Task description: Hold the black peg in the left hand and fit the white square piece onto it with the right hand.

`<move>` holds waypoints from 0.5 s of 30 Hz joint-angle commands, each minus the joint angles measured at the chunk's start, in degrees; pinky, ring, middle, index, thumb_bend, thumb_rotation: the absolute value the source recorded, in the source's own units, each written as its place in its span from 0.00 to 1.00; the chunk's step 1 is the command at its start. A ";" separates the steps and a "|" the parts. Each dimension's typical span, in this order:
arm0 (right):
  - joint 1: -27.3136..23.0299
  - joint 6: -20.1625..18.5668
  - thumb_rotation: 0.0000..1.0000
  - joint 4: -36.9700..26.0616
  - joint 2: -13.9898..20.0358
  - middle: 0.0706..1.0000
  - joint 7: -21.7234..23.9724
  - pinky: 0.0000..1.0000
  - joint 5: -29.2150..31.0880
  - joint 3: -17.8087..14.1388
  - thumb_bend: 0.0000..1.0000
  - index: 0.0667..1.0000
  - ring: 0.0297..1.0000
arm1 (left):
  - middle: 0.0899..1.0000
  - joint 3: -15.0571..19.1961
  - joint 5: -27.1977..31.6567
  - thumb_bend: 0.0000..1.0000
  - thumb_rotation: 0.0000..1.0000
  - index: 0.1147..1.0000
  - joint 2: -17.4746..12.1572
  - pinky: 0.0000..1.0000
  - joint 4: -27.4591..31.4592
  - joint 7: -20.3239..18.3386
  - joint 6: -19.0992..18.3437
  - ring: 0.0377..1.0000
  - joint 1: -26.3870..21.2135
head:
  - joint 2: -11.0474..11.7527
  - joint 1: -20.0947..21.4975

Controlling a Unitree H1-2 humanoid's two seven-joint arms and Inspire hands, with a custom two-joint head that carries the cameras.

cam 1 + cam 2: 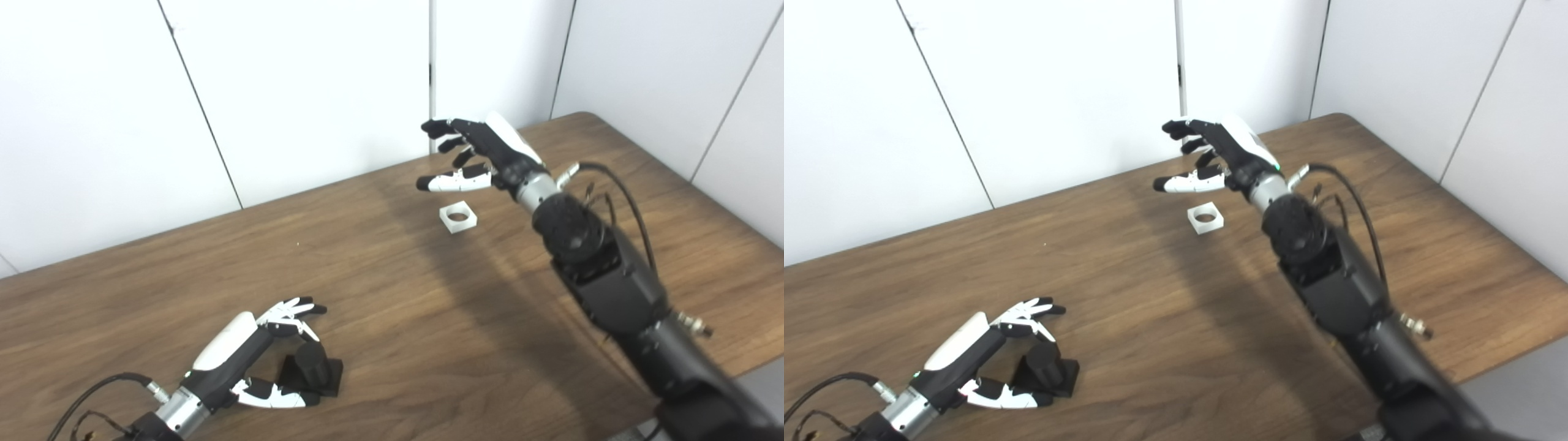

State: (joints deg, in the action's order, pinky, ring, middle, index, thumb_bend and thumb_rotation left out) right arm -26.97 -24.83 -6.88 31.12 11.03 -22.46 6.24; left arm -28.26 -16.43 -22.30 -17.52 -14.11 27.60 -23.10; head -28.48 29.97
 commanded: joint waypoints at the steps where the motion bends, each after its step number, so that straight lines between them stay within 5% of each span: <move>1: -4.67 -0.98 0.36 0.02 3.49 0.85 2.90 0.62 -2.80 1.17 0.81 0.83 0.79 | 0.88 -0.18 -1.62 0.52 0.06 0.42 -0.97 0.98 0.57 -1.42 -0.70 0.96 0.08 | -0.08 -0.07; 5: -6.90 -1.35 0.32 3.05 6.54 0.88 6.88 0.68 -5.21 3.73 0.81 0.85 0.85 | 0.88 -0.40 -1.45 0.52 0.06 0.42 -0.93 0.99 0.44 -1.25 -0.69 0.96 -0.03 | -0.23 -0.33; 15: -12.67 3.66 0.29 12.48 12.42 0.91 15.59 0.61 -8.61 9.56 0.81 0.83 0.84 | 0.88 0.13 -1.84 0.52 0.06 0.42 -0.77 0.99 0.55 -1.60 -0.72 0.97 0.03 | -0.44 -0.70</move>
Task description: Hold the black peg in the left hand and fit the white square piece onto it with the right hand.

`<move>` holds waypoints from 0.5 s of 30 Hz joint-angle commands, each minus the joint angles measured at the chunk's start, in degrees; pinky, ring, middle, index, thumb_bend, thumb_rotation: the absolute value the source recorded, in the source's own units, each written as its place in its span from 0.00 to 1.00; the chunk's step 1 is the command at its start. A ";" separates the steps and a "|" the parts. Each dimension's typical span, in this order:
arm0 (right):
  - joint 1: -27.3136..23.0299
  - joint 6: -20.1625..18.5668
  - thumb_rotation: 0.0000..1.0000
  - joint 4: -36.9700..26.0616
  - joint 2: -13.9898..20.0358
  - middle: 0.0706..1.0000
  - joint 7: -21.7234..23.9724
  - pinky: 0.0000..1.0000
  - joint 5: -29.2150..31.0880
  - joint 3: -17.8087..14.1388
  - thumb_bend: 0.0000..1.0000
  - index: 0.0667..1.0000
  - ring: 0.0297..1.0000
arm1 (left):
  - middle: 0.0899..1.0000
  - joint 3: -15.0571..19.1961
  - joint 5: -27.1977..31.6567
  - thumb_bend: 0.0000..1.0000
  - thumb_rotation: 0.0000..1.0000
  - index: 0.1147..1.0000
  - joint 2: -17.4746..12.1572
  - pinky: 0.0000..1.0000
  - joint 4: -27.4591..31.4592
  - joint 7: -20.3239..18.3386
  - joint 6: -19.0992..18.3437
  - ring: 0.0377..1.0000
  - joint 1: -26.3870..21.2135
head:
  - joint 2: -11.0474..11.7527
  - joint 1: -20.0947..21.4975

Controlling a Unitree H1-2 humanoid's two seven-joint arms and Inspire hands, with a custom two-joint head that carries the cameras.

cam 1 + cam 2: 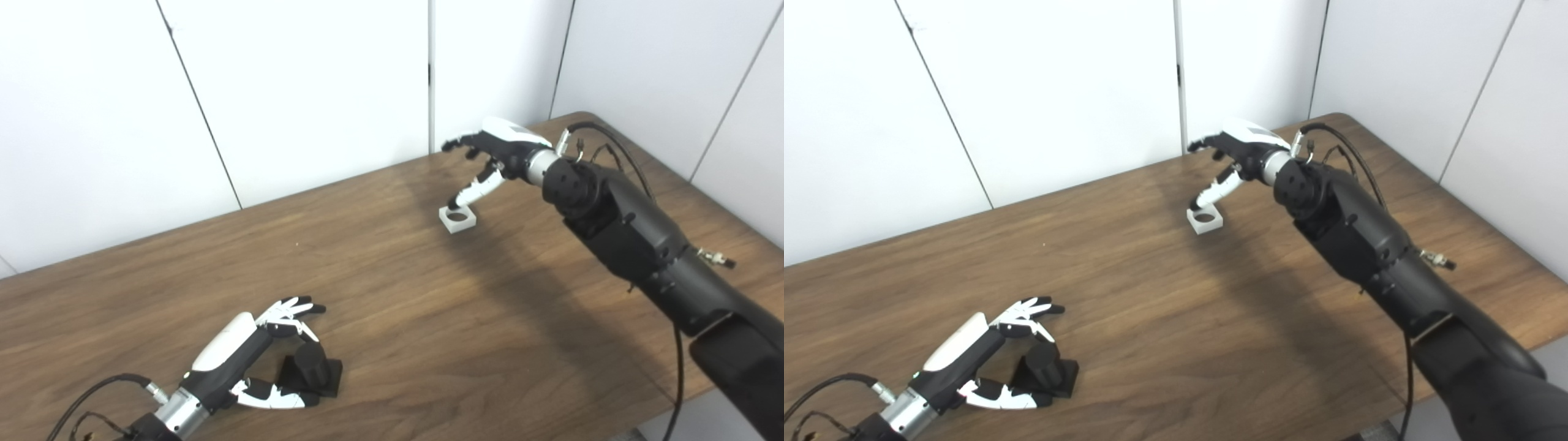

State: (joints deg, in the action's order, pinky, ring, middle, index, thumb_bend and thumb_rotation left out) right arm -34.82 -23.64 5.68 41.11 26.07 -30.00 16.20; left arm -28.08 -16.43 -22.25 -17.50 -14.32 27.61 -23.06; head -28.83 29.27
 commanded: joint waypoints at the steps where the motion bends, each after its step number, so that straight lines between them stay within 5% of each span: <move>1: -5.48 3.12 0.30 0.86 2.78 0.91 1.35 0.61 -1.14 -0.02 0.81 0.82 0.84 | 0.88 -0.04 -1.81 0.52 0.06 0.42 -0.78 0.98 0.56 -1.38 -0.73 0.97 0.00 | -0.09 -0.01; 9: -11.02 4.41 0.28 5.97 4.23 0.96 10.83 0.71 -2.90 5.06 0.82 0.82 0.93 | 0.88 0.08 -1.89 0.52 0.06 0.42 -0.33 0.98 0.61 -1.32 -0.73 0.97 0.18 | -0.46 -0.34; 15: -12.33 4.19 0.26 7.65 3.08 0.96 13.44 0.72 -3.84 6.83 0.83 0.81 0.92 | 0.88 -0.07 -2.12 0.52 0.06 0.42 -0.12 0.97 0.19 -1.12 -0.71 0.97 0.14 | -0.71 -0.97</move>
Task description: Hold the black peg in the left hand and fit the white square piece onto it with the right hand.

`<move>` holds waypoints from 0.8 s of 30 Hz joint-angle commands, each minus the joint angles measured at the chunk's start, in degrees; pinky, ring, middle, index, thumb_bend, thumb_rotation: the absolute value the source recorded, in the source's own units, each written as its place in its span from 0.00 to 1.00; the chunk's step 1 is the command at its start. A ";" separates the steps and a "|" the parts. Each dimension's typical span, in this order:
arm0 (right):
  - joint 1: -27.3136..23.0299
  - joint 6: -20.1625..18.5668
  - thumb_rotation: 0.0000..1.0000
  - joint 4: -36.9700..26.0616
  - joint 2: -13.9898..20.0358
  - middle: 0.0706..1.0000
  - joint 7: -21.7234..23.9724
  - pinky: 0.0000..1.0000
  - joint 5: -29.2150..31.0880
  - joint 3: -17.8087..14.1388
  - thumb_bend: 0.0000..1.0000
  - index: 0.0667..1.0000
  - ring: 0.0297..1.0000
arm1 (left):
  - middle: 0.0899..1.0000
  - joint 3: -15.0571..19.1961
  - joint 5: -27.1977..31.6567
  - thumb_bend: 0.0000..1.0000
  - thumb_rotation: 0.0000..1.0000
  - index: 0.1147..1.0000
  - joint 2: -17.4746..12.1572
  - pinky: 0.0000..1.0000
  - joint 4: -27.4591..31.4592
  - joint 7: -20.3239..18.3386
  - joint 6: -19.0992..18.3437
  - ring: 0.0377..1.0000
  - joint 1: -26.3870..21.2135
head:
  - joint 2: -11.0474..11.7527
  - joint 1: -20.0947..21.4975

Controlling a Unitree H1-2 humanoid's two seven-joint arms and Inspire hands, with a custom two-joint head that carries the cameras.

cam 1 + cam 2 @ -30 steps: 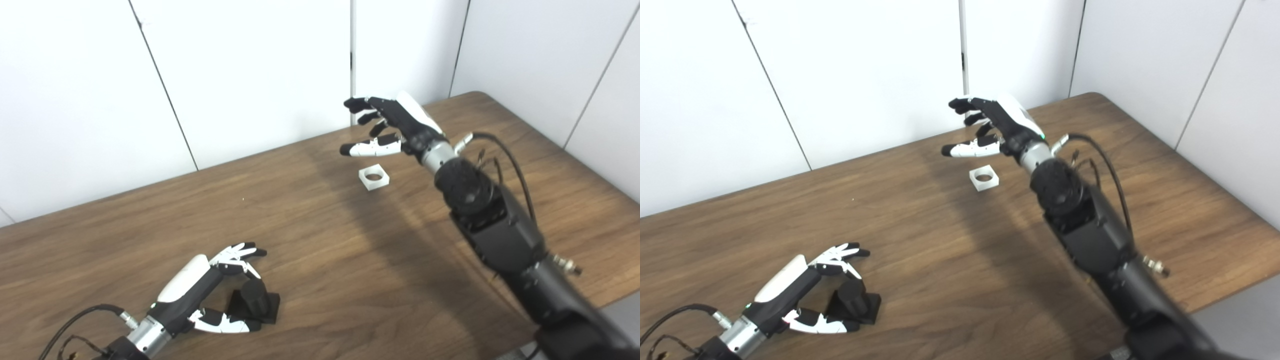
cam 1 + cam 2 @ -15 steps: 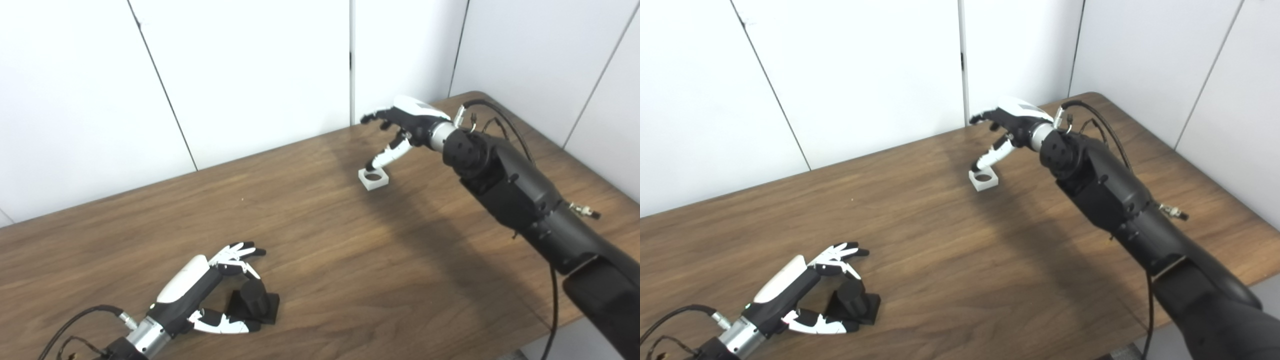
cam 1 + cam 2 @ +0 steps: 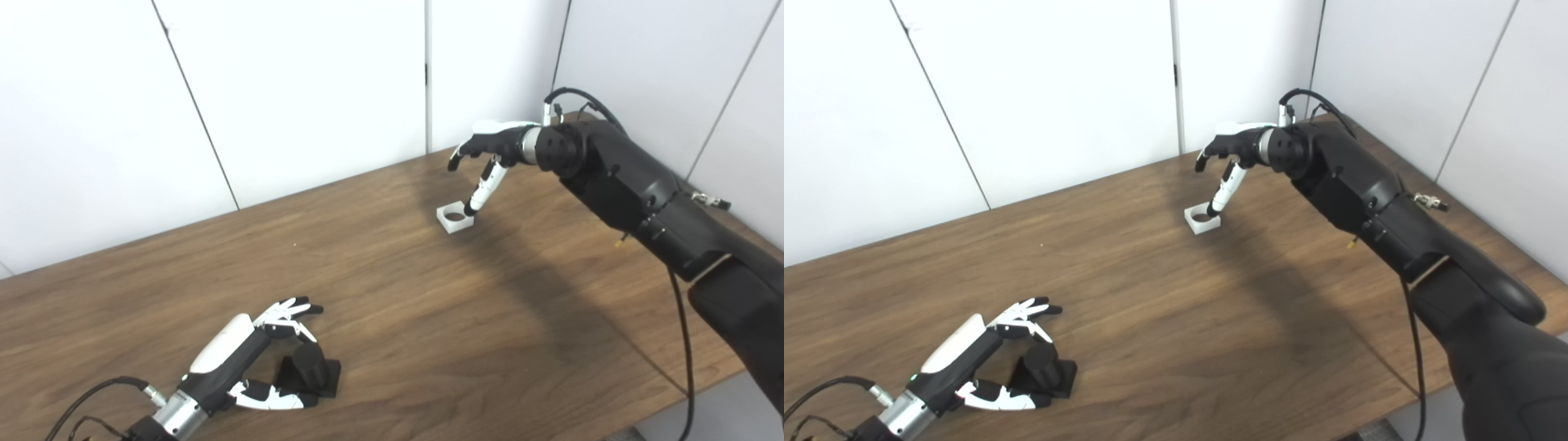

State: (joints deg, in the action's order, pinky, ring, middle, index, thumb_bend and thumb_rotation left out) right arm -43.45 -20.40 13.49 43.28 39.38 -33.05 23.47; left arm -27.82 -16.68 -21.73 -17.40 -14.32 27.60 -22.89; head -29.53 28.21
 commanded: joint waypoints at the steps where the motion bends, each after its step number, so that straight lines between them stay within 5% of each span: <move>1: -3.77 0.84 0.26 0.15 0.58 0.96 0.30 0.72 -1.02 -0.29 0.84 0.81 0.92 | 0.88 -0.24 -1.82 0.52 0.06 0.42 -0.62 0.97 0.04 -1.23 -0.71 0.97 -0.03 | -0.16 -0.04; 24: -1.54 -0.54 0.23 2.45 -3.80 0.96 -0.38 0.81 -3.02 -0.78 0.80 0.81 0.96 | 0.89 0.02 -1.40 0.52 0.06 0.42 -0.77 0.98 0.49 -1.06 -0.70 0.97 0.12 | -0.73 -0.90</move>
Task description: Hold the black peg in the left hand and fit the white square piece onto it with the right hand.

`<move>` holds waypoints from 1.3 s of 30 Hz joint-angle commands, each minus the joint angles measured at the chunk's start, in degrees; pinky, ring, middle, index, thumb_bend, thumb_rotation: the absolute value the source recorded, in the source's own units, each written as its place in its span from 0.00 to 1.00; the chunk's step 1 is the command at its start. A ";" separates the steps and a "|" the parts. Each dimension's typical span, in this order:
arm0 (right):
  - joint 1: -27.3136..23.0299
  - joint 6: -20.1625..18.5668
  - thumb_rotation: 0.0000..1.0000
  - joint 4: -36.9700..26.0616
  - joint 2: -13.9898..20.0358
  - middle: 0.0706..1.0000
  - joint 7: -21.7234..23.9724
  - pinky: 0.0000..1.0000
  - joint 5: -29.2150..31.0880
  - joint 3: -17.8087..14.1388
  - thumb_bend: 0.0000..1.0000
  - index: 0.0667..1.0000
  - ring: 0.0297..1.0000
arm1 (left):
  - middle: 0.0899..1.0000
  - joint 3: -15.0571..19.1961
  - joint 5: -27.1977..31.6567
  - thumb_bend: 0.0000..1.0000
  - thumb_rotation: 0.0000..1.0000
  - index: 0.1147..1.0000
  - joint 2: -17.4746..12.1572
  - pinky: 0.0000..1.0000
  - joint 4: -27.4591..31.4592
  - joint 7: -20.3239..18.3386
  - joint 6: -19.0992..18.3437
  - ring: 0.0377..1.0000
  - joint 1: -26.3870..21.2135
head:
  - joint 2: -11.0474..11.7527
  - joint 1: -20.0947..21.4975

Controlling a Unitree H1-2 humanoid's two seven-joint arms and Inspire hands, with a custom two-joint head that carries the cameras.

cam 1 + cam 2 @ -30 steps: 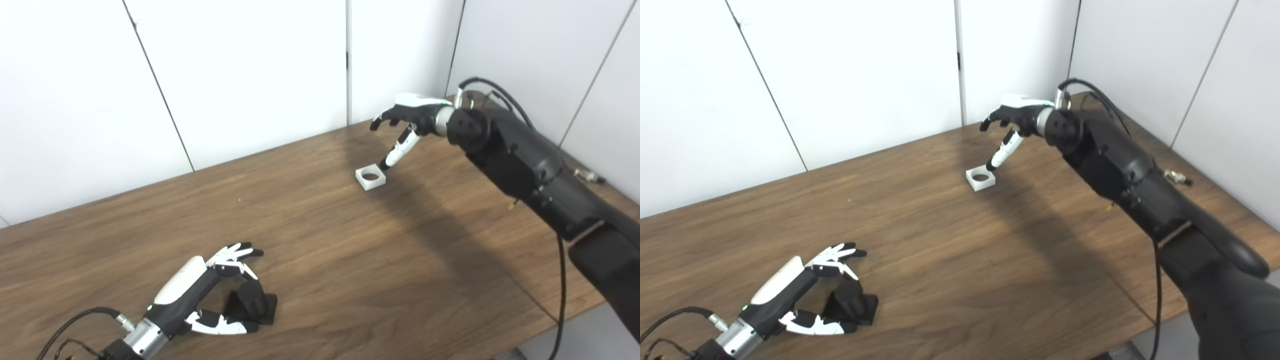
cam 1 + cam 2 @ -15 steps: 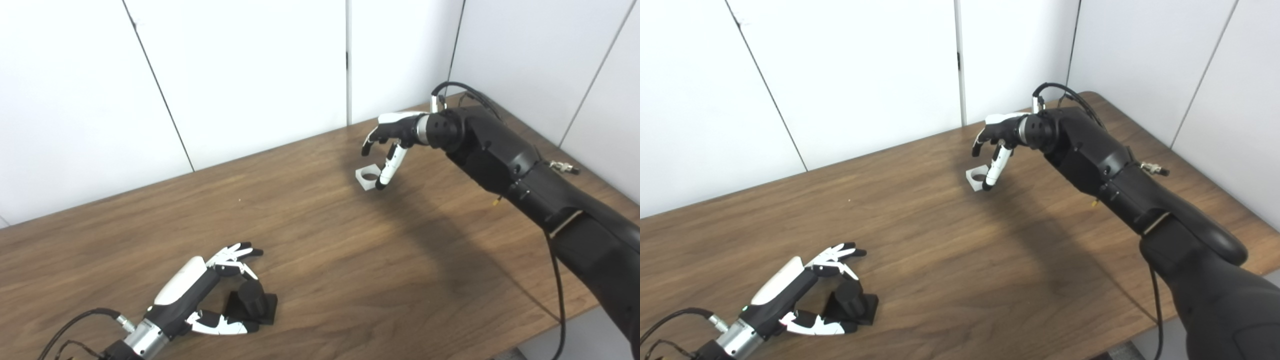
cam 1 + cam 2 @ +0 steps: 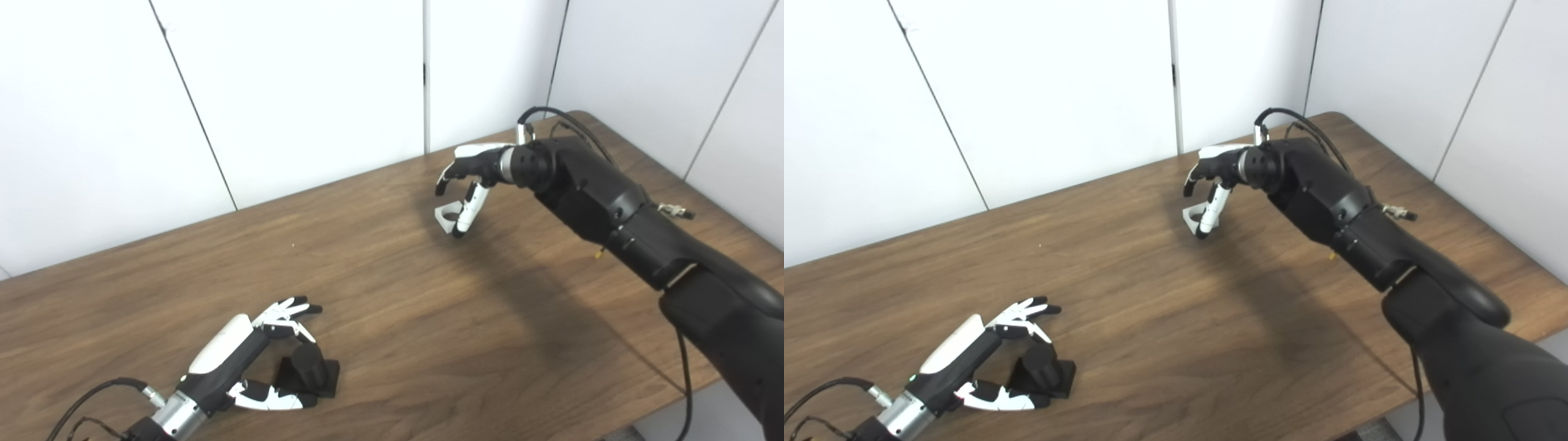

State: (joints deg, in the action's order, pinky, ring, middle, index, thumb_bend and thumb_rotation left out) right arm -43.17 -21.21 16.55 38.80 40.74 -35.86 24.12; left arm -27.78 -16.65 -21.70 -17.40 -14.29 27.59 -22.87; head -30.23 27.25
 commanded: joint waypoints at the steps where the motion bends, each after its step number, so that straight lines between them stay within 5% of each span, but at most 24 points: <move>1: -1.69 0.48 0.23 -0.32 0.60 0.96 -1.98 0.81 -0.18 -1.50 0.79 0.81 0.96 | 0.89 0.02 -1.43 0.52 0.06 0.42 -0.83 0.98 0.55 -1.12 -0.70 0.97 0.15 | -0.03 0.06; 22: -0.57 3.44 0.18 7.31 -0.79 0.92 -8.15 0.85 -1.04 -1.27 0.79 0.78 0.92 | 0.88 0.44 -1.29 0.52 0.06 0.42 -1.55 0.97 1.37 -1.46 -0.69 0.97 0.68 | -0.38 -0.06; 39: 0.27 3.93 0.16 7.14 -0.05 0.92 -9.13 0.84 -0.70 -2.27 0.75 0.75 0.93 | 0.88 0.93 -1.37 0.52 0.06 0.42 -1.64 0.97 1.71 -1.89 -0.70 0.97 0.66 | -1.23 -0.06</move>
State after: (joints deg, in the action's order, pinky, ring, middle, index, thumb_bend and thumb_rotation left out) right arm -42.33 -16.98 24.07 37.08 31.67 -36.38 22.61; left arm -27.14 -16.67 -21.71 -16.38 -14.77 27.48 -21.96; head -31.46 27.16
